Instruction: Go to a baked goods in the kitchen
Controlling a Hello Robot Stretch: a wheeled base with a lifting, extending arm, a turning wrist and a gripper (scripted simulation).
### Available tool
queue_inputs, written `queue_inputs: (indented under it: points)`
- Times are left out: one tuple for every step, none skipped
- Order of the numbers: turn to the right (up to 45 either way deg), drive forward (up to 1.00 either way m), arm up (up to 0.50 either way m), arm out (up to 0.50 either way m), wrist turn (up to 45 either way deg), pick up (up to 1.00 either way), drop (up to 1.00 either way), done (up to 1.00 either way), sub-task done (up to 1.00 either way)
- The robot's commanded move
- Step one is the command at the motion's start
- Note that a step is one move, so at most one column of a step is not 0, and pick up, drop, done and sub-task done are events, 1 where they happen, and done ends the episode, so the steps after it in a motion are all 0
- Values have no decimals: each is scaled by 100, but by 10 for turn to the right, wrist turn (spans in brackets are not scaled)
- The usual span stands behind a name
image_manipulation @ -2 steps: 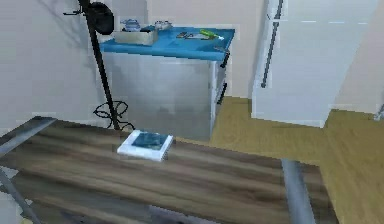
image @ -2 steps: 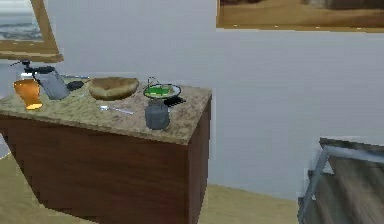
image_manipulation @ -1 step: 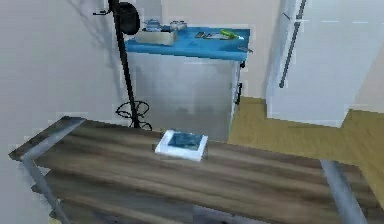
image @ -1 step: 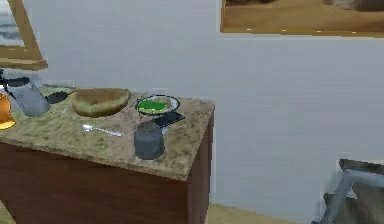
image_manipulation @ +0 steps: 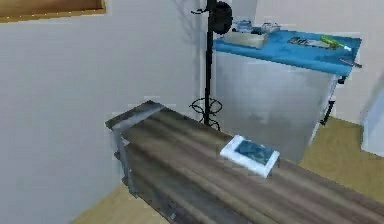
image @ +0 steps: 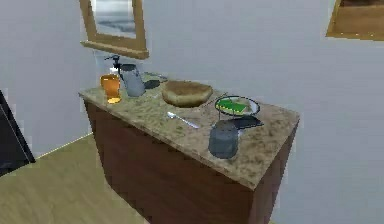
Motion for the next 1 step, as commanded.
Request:
queue_inputs:
  points:
    - [0,0,0,0,0,0,0,100,0]
